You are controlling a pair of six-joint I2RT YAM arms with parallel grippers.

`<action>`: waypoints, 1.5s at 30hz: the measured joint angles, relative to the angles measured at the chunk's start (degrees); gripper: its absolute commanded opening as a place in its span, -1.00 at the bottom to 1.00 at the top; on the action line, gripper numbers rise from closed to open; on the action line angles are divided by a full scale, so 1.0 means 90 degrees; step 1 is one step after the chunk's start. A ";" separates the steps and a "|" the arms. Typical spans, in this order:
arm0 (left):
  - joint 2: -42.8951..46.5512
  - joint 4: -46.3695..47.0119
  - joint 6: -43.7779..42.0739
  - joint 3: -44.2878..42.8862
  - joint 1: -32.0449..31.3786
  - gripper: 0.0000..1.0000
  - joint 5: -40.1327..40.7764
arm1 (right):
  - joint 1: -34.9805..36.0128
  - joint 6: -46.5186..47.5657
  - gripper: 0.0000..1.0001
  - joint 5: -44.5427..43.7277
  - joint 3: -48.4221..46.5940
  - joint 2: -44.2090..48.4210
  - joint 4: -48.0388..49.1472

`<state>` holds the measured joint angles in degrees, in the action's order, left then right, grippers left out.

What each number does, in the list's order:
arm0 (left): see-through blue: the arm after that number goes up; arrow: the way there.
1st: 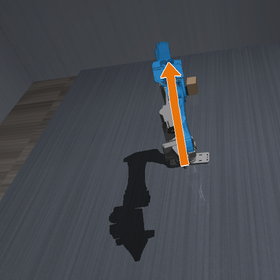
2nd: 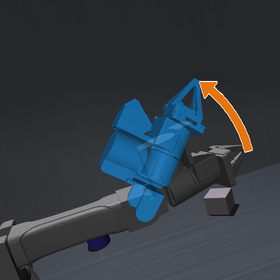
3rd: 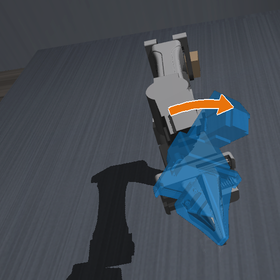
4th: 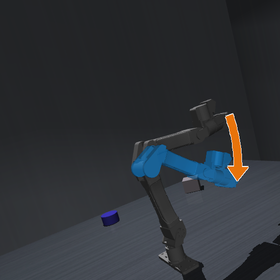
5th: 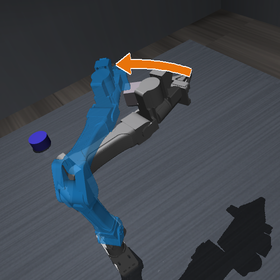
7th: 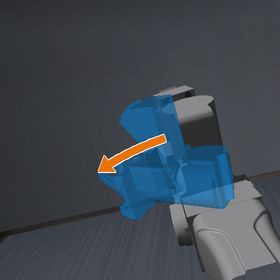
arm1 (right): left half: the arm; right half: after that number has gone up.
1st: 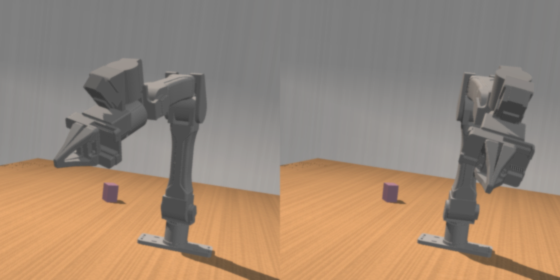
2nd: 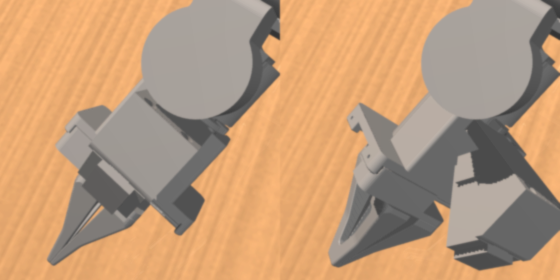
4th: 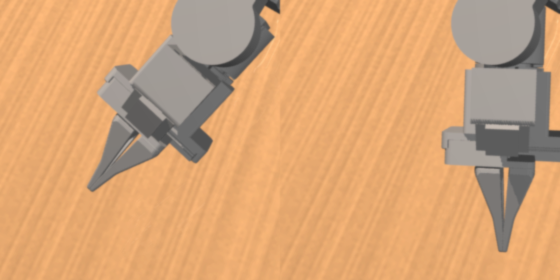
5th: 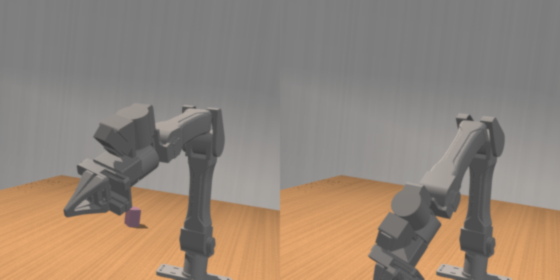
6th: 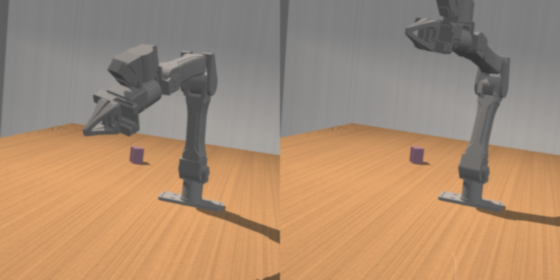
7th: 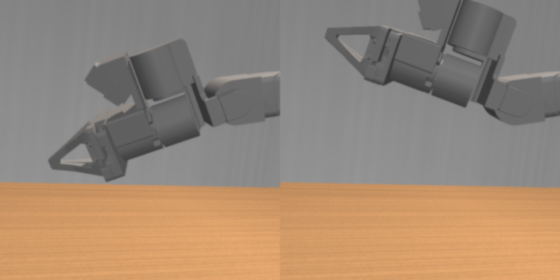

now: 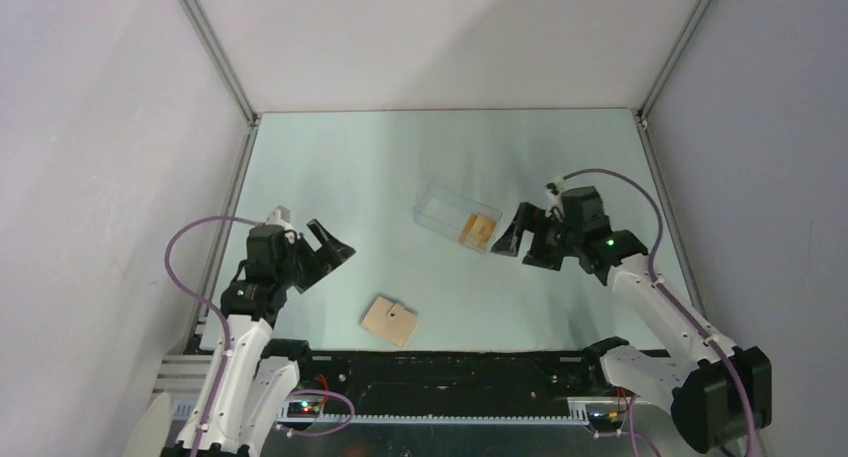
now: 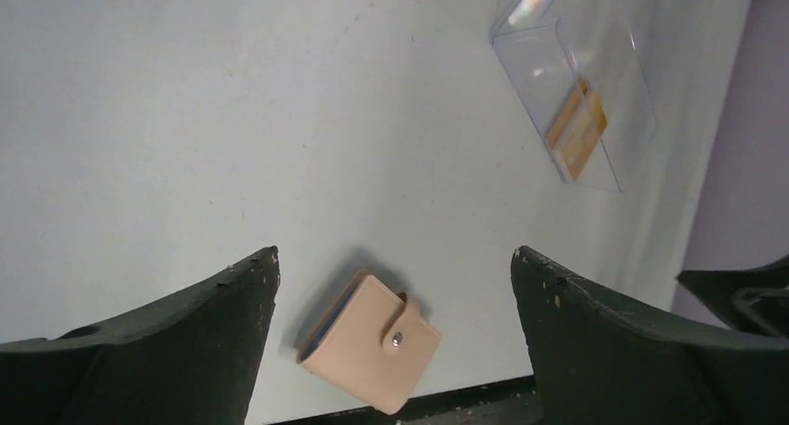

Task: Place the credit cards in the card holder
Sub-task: Pick up the card holder from the center of the board.

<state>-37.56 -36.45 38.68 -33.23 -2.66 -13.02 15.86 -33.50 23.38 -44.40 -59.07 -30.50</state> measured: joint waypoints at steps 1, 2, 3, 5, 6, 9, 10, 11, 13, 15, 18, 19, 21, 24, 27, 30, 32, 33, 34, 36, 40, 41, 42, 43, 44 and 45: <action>0.0029 0.0022 0.0066 0.0073 0.0002 0.97 -0.0080 | 0.0318 -0.0049 0.97 -0.0032 0.0000 -0.0041 0.0022; 0.0066 0.0056 0.0189 0.0180 0.0005 0.97 -0.0187 | 0.0600 -0.0092 0.95 -0.0056 0.0000 -0.0092 0.0061; 0.0114 0.0085 0.0306 0.0304 0.0005 0.97 -0.0294 | 0.0913 -0.0163 0.92 -0.0070 0.0000 -0.0189 0.0121; 0.0272 0.0085 0.0610 0.0610 -0.0005 0.97 -0.0495 | 0.1498 -0.0323 0.90 -0.0080 0.0000 -0.0464 0.0291; 0.0367 0.0068 0.0780 0.0767 -0.0010 0.97 -0.0580 | 0.1736 -0.0408 0.89 -0.0100 0.0000 -0.0602 0.0384; 0.0753 -0.0155 0.1263 0.1127 -0.0034 0.97 -0.0721 | 0.2555 -0.0707 0.84 -0.0119 0.0000 -0.1192 0.0763; 0.0831 -0.0270 0.1404 0.1180 -0.0058 0.97 -0.0743 | 0.2812 -0.0806 0.84 -0.0109 -0.0007 -0.1401 0.0908; 0.0882 -0.0396 0.1542 0.1195 -0.0107 0.97 -0.0743 | 0.3045 -0.0903 0.82 -0.0075 -0.0027 -0.1634 0.1044; 0.0840 -0.0580 0.1722 0.1195 -0.0272 0.97 -0.0678 | 0.3398 -0.1044 0.80 -0.0007 -0.0138 -0.2115 0.1243; 0.0716 -0.0750 0.1831 0.1190 -0.0498 0.97 -0.0573 | 0.3582 -0.1134 0.75 0.0036 -0.0313 -0.2545 0.1377; 0.0364 -0.1047 0.1909 0.1178 -0.0894 0.97 -0.0350 | 0.3774 -0.1258 0.63 0.0148 -0.0661 -0.3172 0.1605; 0.0236 -0.1137 0.1936 0.1178 -0.1044 0.97 -0.0274 | 0.3825 -0.1292 0.60 0.0206 -0.0770 -0.3361 0.1685; -0.0017 -0.1275 0.1996 0.1180 -0.1302 0.97 -0.0185 | 0.3910 -0.1360 0.52 0.0330 -0.0976 -0.3713 0.1838; -0.0316 -0.1294 0.2052 0.1185 -0.1523 0.95 -0.0124 | 0.4002 -0.1467 0.45 0.0527 -0.1226 -0.4228 0.2072; -0.0590 -0.1049 0.2110 0.1307 -0.1622 0.86 -0.0194 | 0.4065 -0.1530 0.41 0.0673 -0.1445 -0.4697 0.2178; -0.0964 -0.0629 0.2220 0.1501 -0.1671 0.77 -0.0447 | 0.4097 -0.1598 0.31 0.0784 -0.1576 -0.5008 0.2244; -0.1263 -0.0172 0.2344 0.1535 -0.1766 0.74 -0.0709 | 0.4104 -0.1647 0.26 0.0886 -0.1649 -0.5214 0.2346; -0.1382 0.0029 0.2397 0.1549 -0.1795 0.72 -0.0789 | 0.4104 -0.1666 0.24 0.0928 -0.1671 -0.5285 0.2385; -0.1486 0.0243 0.2475 0.1564 -0.1831 0.69 -0.0855 | 0.4107 -0.1707 0.19 0.0991 -0.1688 -0.5374 0.2450; -0.1610 0.0602 0.2599 0.1571 -0.1872 0.64 -0.0920 | 0.4114 -0.1785 0.14 0.1139 -0.1700 -0.5513 0.2579; -0.1656 0.1392 0.2761 0.1693 -0.1914 0.61 -0.0845 | 0.4136 -0.1948 0.07 0.1401 -0.1702 -0.5656 0.2905; -0.1654 0.1513 0.2766 0.1698 -0.1911 0.61 -0.0814 | 0.4138 -0.2006 0.07 0.1447 -0.1690 -0.5663 0.2994; -0.1647 0.1642 0.2761 0.1698 -0.1916 0.61 -0.0784 | 0.4138 -0.2064 0.06 0.1484 -0.1661 -0.5663 0.3101; -0.1622 0.1790 0.2754 0.1695 -0.1919 0.61 -0.0753 | 0.4131 -0.2132 0.03 0.1511 -0.1598 -0.5651 0.3288; -0.1583 0.1906 0.2747 0.1695 -0.1919 0.61 -0.0748 | 0.4121 -0.2191 0.01 0.1535 -0.1532 -0.5646 0.3419; -0.1530 0.2016 0.2742 0.1695 -0.1919 0.61 -0.0753 | 0.4080 -0.2290 -0.03 0.1564 -0.1404 -0.5629 0.3650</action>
<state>-51.33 -18.31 63.35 -17.98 -19.92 -19.79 52.58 -54.11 37.45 -57.04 -109.73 2.35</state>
